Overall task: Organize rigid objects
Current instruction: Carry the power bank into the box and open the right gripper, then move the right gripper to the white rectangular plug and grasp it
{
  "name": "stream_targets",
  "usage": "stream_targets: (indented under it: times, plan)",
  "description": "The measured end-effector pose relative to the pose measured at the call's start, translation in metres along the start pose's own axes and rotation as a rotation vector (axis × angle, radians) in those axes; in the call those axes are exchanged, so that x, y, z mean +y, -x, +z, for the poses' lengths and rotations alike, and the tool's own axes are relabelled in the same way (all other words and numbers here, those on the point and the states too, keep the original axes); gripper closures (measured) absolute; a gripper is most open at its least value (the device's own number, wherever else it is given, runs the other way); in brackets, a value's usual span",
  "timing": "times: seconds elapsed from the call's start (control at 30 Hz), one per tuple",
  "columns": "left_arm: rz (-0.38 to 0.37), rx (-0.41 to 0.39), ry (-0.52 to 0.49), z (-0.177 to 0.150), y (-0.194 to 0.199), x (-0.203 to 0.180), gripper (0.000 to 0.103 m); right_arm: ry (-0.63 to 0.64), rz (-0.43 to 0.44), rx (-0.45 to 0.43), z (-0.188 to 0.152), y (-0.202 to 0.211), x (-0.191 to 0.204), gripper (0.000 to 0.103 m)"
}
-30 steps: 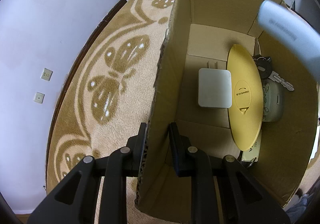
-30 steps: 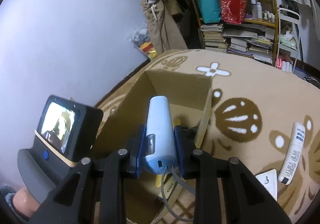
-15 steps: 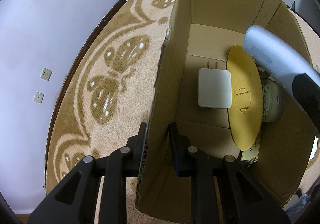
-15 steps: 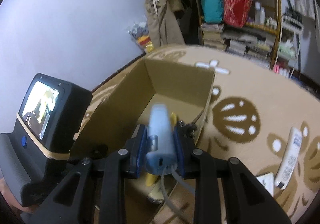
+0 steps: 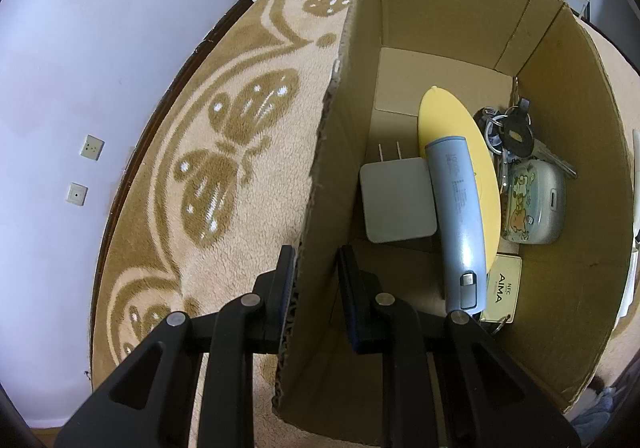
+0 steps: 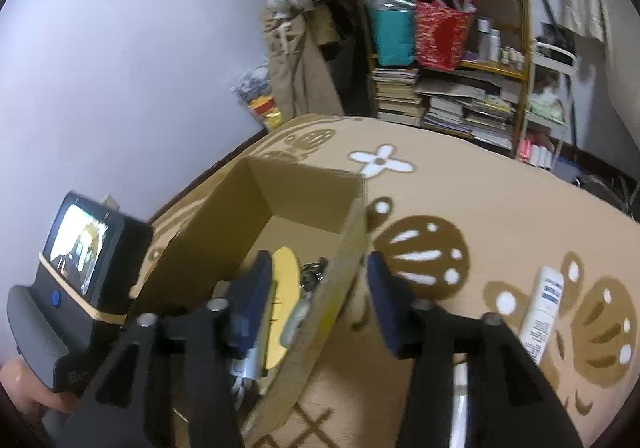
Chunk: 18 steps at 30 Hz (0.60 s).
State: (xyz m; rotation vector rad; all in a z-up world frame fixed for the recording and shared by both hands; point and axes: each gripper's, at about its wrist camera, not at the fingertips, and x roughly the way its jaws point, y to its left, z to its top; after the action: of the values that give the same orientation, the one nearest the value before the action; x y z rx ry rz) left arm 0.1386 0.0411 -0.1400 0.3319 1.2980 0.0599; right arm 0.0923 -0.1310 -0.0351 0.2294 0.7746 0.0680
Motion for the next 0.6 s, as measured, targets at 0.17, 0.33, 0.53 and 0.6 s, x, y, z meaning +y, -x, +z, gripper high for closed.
stream_targets:
  times: [0.17, 0.33, 0.53, 0.6]
  plan:
    - [0.000, 0.001, 0.001, 0.000, 0.000, 0.000, 0.083, -0.012, -0.063, 0.039, -0.004, 0.001, -0.017, 0.028]
    - [0.001, 0.001, 0.001, 0.000, 0.001, 0.000, 0.083, -0.011, -0.095, 0.077, -0.009, -0.002, -0.026, 0.015]
    - [0.003, 0.000, -0.002, 0.000, 0.001, 0.000, 0.083, -0.019, -0.120, 0.158, -0.023, -0.009, -0.035, 0.005]
    - [0.003, 0.000, -0.002, 0.000, 0.001, 0.000, 0.083, -0.016, -0.137, 0.199, -0.029, -0.013, -0.038, 0.005]
